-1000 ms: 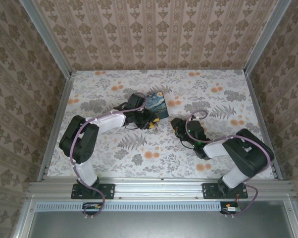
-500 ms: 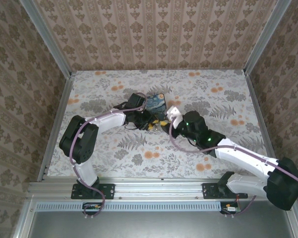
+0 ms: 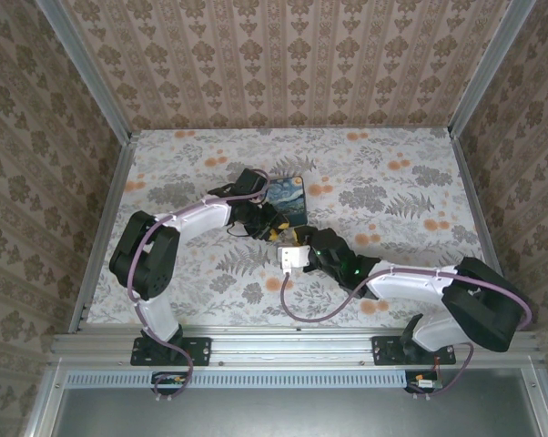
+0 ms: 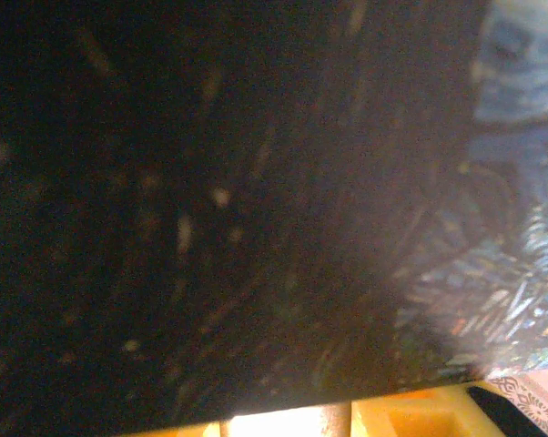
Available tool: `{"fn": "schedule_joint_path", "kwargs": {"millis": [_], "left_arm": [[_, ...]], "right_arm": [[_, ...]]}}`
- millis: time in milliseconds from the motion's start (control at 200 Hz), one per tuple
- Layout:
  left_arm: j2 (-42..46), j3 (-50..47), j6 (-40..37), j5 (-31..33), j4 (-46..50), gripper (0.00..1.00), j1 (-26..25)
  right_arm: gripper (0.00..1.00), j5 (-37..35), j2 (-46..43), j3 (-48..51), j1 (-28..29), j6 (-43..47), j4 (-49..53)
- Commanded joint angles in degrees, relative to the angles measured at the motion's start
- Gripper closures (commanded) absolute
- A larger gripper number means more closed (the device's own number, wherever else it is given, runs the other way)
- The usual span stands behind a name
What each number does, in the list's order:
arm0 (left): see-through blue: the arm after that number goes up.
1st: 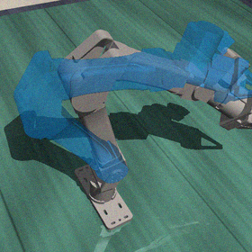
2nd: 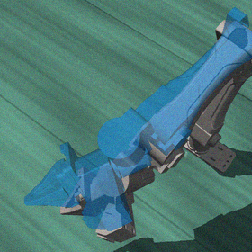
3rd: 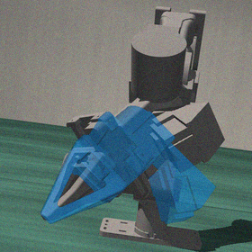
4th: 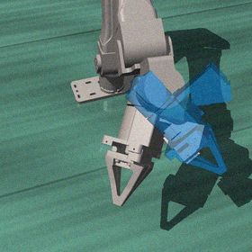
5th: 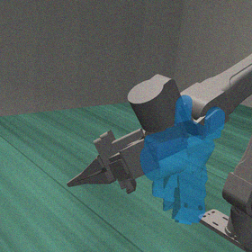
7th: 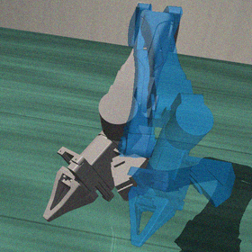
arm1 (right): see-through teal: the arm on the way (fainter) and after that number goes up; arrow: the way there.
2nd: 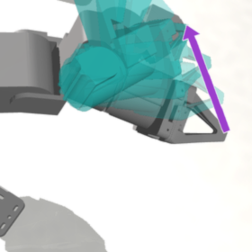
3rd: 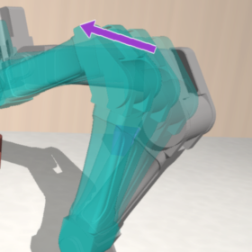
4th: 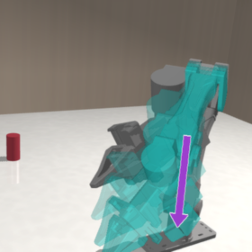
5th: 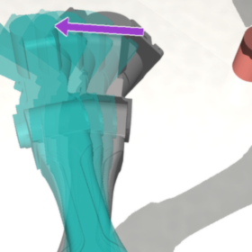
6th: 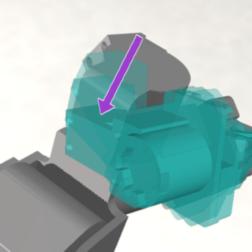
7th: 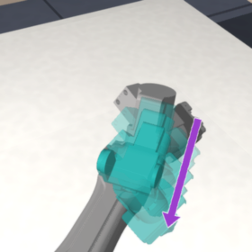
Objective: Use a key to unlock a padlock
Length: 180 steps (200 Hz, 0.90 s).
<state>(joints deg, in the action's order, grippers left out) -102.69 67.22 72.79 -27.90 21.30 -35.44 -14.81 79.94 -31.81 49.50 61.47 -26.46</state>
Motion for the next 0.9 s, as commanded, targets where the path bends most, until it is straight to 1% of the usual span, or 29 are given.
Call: {"fn": "schedule_joint_path", "kwargs": {"millis": [0, 130, 190, 280, 495, 685, 895], "left_arm": [[-0.75, 1.83, -0.83, -2.14, 2.22, 1.0, 0.72], [-0.49, 1.1, -0.15, -2.58, 1.55, 1.0, 0.9], [-0.41, 1.04, -0.19, -2.68, 1.65, 1.0, 0.9], [-0.26, 0.91, -0.02, -2.77, 1.55, 1.0, 0.9], [0.13, 0.66, 0.58, -2.87, 0.94, 1.0, 0.9], [-0.16, 0.85, 0.59, -3.19, 0.84, 1.0, 1.08], [-0.22, 1.13, 0.67, -3.21, 0.77, 1.0, 1.08]], "right_arm": [[0.61, -1.41, 2.68, -1.04, 0.63, 4.77, -3.6], [0.61, 0.84, 3.9, -3.18, 0.85, 4.22, -0.16], [0.61, 2.14, 4.14, -4.29, 0.69, 2.63, 1.67], [0.62, 3.25, 4.88, -5.12, 0.62, 0.92, 1.1], [0.62, 4.77, 8.49, -7.62, 0.53, 0.77, 2.24], [0.62, 6.36, 8.0, -8.35, -0.52, 0.4, 5.56], [0.62, 6.44, 9.47, -8.89, -1.32, 1.7, 4.93]]}}
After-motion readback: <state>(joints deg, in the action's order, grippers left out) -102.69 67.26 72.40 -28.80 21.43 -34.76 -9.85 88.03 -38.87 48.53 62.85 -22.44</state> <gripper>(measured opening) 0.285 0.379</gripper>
